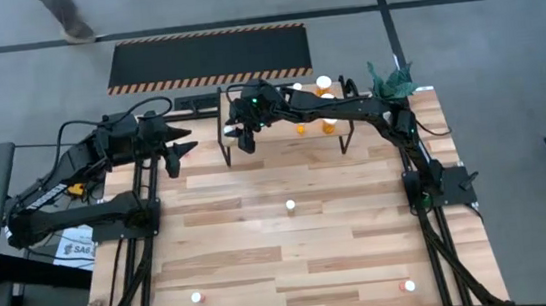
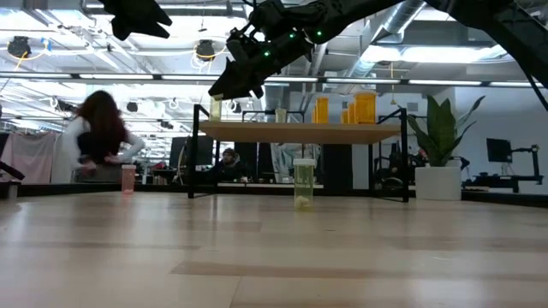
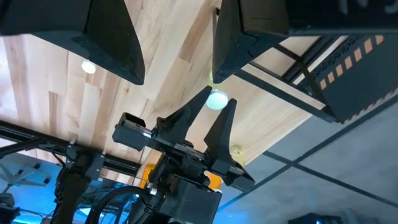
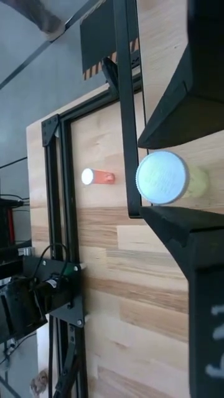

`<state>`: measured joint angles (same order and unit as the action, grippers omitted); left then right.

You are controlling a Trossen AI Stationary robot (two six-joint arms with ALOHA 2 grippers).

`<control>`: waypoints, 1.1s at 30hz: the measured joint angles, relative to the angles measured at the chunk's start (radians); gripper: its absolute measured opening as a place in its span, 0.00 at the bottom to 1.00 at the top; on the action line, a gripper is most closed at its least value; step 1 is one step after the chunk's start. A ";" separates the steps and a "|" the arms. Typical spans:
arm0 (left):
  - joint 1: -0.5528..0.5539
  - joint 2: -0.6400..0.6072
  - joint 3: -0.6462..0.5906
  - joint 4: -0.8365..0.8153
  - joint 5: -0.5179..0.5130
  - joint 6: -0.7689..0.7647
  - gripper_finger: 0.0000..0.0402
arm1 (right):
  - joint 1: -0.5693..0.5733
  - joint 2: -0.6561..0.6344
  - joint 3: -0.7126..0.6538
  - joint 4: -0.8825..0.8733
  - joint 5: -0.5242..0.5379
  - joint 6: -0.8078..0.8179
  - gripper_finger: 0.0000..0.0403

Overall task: Pick and place medicine bottles onto shelf by color
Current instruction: Put the bottom yellow pill bottle on the shelf aligned with the other small yellow pill bottle

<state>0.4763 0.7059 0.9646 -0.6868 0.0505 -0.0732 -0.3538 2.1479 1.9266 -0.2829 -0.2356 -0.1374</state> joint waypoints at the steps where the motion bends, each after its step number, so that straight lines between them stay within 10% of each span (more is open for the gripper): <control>1: 0.000 0.000 0.000 0.000 0.000 -0.001 0.44 | 0.000 0.000 0.000 0.000 0.000 -0.003 0.44; 18: 0.000 0.000 0.000 0.004 -0.007 0.002 0.44 | -0.013 -0.038 -0.001 -0.031 -0.013 0.030 0.35; 33: 0.001 0.000 0.000 0.008 -0.018 0.004 0.44 | -0.170 -0.327 -0.107 -0.338 -0.110 -0.038 0.35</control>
<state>0.4774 0.7063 0.9646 -0.6788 0.0322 -0.0696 -0.5237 1.8208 1.8200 -0.6209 -0.3453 -0.1757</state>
